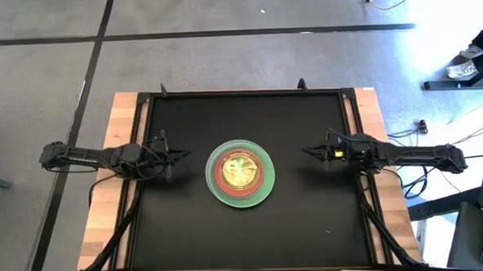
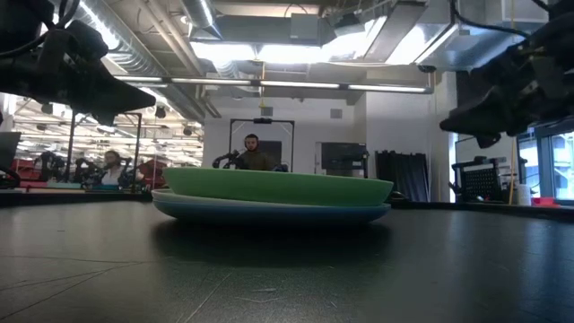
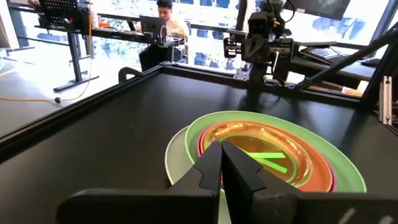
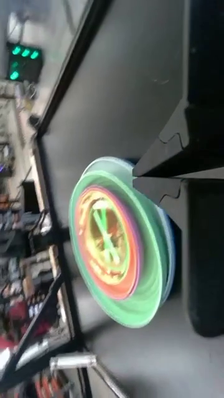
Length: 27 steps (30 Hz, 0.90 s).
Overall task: Stack plastic plates
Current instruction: Return to Home Position
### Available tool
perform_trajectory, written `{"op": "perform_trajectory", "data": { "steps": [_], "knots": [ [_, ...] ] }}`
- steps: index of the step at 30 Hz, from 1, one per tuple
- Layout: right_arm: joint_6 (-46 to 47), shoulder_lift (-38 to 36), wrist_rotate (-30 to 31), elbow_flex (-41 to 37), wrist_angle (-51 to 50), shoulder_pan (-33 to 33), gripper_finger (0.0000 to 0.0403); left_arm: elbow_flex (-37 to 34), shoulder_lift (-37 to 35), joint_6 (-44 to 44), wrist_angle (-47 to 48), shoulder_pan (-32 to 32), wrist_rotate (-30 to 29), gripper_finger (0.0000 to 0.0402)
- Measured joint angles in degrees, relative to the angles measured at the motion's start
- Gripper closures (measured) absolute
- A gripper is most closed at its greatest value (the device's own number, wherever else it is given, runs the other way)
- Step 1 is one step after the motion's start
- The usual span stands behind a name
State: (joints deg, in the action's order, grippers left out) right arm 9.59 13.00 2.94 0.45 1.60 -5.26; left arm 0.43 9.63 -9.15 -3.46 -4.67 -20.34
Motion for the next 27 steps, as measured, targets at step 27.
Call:
{"op": "perform_trajectory", "data": {
  "steps": [27],
  "knots": [
    [3.85, -1.69, -2.58, 0.0, -0.78, 0.0, 0.0397, 0.02, 0.04, 2.11, 0.0, 0.0, 0.26, 0.0395]
  ]
}}
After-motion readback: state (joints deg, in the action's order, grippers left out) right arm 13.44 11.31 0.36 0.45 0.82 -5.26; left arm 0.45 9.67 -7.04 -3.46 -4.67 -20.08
